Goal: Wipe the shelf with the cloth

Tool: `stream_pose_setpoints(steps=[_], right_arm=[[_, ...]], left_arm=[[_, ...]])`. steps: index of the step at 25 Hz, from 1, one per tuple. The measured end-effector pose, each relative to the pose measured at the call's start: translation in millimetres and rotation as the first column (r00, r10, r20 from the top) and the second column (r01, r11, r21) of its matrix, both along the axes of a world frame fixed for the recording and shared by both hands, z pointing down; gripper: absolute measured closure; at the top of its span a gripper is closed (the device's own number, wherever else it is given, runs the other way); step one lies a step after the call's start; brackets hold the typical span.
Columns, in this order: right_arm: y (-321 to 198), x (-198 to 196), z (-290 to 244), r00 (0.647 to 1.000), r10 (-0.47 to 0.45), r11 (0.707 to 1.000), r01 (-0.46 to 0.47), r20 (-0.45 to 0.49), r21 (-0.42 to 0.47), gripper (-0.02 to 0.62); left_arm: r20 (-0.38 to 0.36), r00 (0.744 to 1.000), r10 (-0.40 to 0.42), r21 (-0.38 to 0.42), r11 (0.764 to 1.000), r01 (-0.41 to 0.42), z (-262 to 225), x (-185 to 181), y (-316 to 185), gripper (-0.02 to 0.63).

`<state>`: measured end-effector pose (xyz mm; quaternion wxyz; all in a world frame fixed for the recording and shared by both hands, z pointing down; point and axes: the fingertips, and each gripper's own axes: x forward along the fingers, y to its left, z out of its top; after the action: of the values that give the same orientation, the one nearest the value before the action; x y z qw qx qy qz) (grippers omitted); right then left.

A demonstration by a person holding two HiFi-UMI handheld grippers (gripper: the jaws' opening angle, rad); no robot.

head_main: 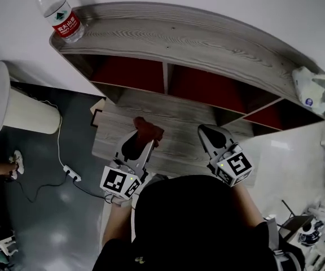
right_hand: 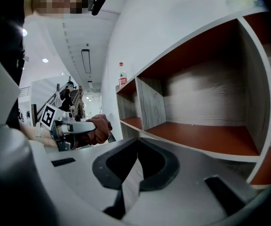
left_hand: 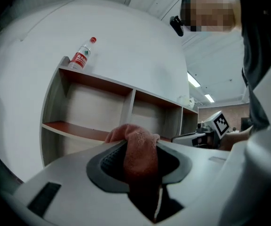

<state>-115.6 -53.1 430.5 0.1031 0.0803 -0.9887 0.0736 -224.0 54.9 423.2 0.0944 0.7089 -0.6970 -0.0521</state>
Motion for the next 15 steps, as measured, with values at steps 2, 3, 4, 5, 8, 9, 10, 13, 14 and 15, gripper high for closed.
stream_pose_setpoints(steps=[2,3,4,5,8,9,10,13,14,15], right_arm=[[3.8,-3.4,2.3,0.999,-0.03,0.999,0.03,-0.011,0.021,0.597],[6.3,-5.4,2.2,0.999,-0.043,0.999,0.044,-0.016,0.029,0.597],[9.0,-7.7,0.9,0.998,-0.055,0.998,0.055,-0.013,0.033,0.597],[11.7,-10.1,-1.1,0.998,-0.066,0.997,0.066,-0.003,0.035,0.597],[21.7,-14.8,-4.6,0.995,-0.095,0.995,0.094,0.007,0.038,0.597],[23.9,-15.4,-5.1,0.995,-0.098,0.994,0.098,0.003,0.046,0.597],[25.3,-15.5,-5.6,0.995,-0.097,0.994,0.096,0.003,0.053,0.597],[28.6,-14.6,-9.3,0.997,-0.081,0.996,0.081,0.012,0.047,0.597],[29.2,-14.3,-11.0,0.997,-0.077,0.996,0.076,0.022,0.042,0.597],[30.0,-13.7,-12.0,0.997,-0.076,0.996,0.075,0.029,0.039,0.597]], left_arm=[[0.008,1.0,-0.007,0.006,1.0,0.007,0.8,-2.2,5.4,0.459],[0.008,1.0,-0.013,0.008,1.0,0.012,0.9,-3.6,7.4,0.459],[0.008,1.0,-0.02,0.011,1.0,0.02,0.7,-5.3,8.9,0.457],[0.006,1.0,-0.028,0.016,0.999,0.028,0.3,-7.0,9.8,0.457],[-0.001,0.999,-0.04,0.031,0.999,0.04,-0.9,-9.9,10.3,0.457],[-0.001,0.999,-0.039,0.034,0.999,0.039,-1.4,-9.7,9.8,0.457],[0.002,0.999,-0.037,0.037,0.999,0.037,-2.0,-9.1,9.2,0.457],[0.017,0.999,-0.027,0.046,0.999,0.026,-5.0,-5.4,8.1,0.457],[0.017,1.0,-0.022,0.048,0.999,0.021,-5.8,-4.0,7.9,0.457],[0.016,1.0,-0.015,0.051,0.999,0.014,-6.3,-2.6,7.7,0.457]])
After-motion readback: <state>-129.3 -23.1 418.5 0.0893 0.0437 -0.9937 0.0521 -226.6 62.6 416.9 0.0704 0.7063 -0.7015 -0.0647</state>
